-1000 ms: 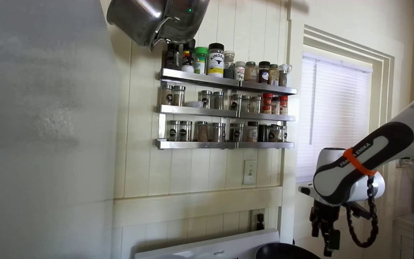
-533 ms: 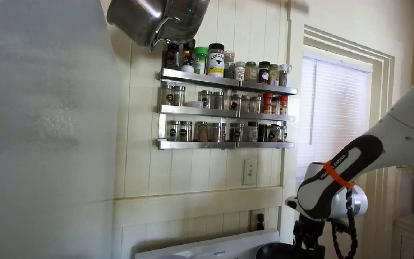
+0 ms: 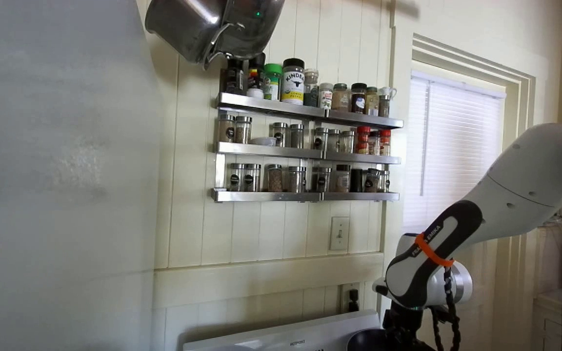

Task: Remove the wooden spatula and spoon from the black pan and place it in the silver bowl on the left.

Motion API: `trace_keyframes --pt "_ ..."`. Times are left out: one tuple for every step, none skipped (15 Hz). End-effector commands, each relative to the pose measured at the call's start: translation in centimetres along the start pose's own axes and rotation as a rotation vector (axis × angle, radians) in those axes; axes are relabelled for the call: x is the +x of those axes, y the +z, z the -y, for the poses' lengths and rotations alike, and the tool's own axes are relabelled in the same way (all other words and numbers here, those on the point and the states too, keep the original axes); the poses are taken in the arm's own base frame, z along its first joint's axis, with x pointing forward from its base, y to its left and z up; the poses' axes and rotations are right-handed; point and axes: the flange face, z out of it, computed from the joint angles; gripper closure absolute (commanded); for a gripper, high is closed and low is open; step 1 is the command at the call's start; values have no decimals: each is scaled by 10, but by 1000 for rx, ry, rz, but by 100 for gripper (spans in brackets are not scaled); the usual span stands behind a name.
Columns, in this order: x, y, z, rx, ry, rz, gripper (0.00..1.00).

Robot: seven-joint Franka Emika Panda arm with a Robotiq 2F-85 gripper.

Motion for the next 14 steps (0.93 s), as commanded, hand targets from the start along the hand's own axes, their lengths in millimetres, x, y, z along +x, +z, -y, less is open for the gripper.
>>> trace_keyframes --pt "-1 -4 -1 -22 -18 -3 0" --pt "2 -2 -3 -20 -29 -18 0" --pt "5 -1 -5 -16 -51 -26 0" --pt "9 0 -8 -10 -69 -36 0" --pt "12 3 -10 -5 -82 -36 0" --pt "13 5 -11 3 -93 -40 0" --pt "13 8 -13 10 -95 -40 2" --pt "12 10 -14 14 -98 -39 4" --pt "11 12 -14 17 -98 -37 4" --pt "9 15 -15 23 -96 -35 7" --pt "8 18 -15 28 -95 -33 13" --pt "6 21 -16 32 -92 -30 20" --pt "5 25 -17 33 -92 -32 24" --pt "6 28 -19 34 -92 -32 31"
